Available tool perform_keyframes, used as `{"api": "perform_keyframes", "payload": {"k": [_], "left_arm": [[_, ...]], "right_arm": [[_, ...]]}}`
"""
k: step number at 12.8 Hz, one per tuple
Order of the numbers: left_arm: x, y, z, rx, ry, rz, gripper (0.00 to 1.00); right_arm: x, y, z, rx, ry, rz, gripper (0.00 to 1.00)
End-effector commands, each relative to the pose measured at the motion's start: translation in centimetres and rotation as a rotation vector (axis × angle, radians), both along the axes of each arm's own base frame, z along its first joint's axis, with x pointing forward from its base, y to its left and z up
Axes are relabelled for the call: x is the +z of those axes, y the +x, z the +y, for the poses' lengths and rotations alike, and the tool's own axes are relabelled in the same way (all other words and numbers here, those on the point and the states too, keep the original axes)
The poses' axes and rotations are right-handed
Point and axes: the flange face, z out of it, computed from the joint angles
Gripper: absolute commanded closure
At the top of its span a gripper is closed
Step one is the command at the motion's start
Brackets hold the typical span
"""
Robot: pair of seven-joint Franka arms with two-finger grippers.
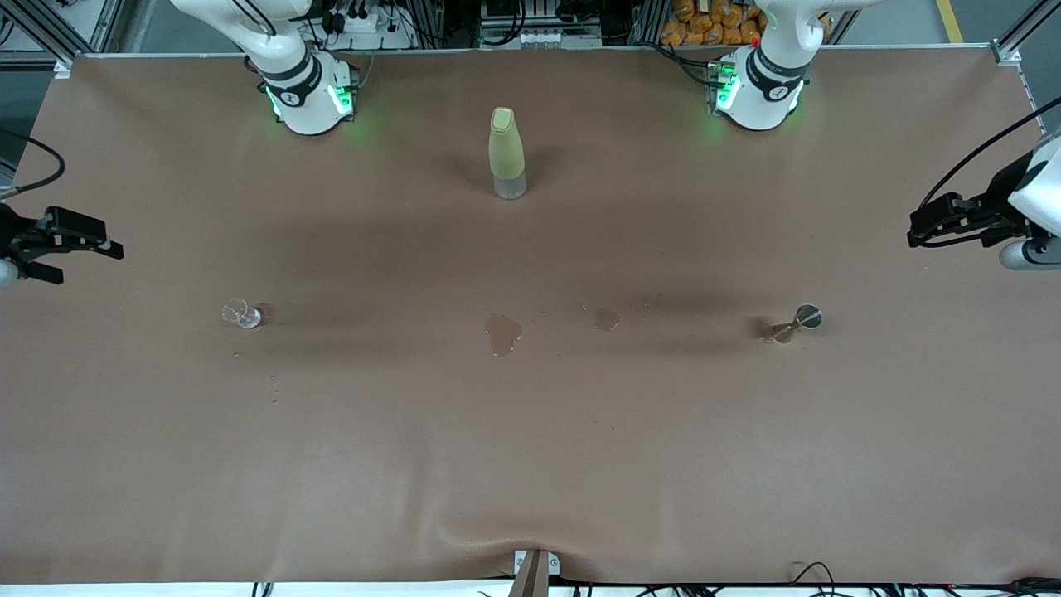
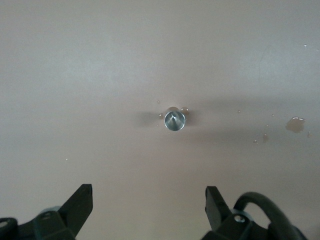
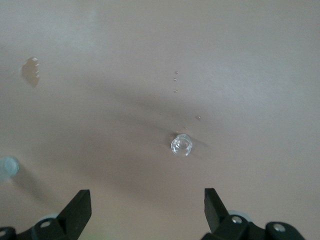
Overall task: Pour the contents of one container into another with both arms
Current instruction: 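Lower the right gripper and grasp the clear glass beaker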
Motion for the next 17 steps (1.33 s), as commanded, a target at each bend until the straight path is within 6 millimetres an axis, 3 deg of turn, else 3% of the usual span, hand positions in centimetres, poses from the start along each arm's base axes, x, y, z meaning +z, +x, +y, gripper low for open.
{"api": "perform_keyframes", "payload": {"k": [1,6,10,13,15,17], "left_arm": [[0.2,0.0,0.6,-0.005,0.03,0.015,0.0],[-0.4,-0.9,1.7,-0.021,0.027,0.088,0.0],[-2.2,-0.3,1.6,-0.184,-0.006,0.122,0.0],[-3.9,0.7,3.0,-0.235,-0.04,0.123,0.0],[-5.1,1.7,3.5,-0.28,-0.07,0.104,0.0],[-6.0,2.2,5.1,-0.369,-0.143,0.083,0.0]], "right_arm": [[-2.3,-0.9,-2.6,0.092,0.091,-0.04,0.0],[-7.5,-1.7,-5.5,0.34,0.232,-0.152,0.0],[-15.9,-2.7,-10.7,0.476,0.429,-0.232,0.0],[-19.8,-3.9,-12.0,0.599,0.575,-0.291,0.0],[-24.6,-3.3,-12.3,0.71,0.695,-0.477,0.0],[-29.4,-3.5,-12.6,0.711,0.77,-0.543,0.0]]}}
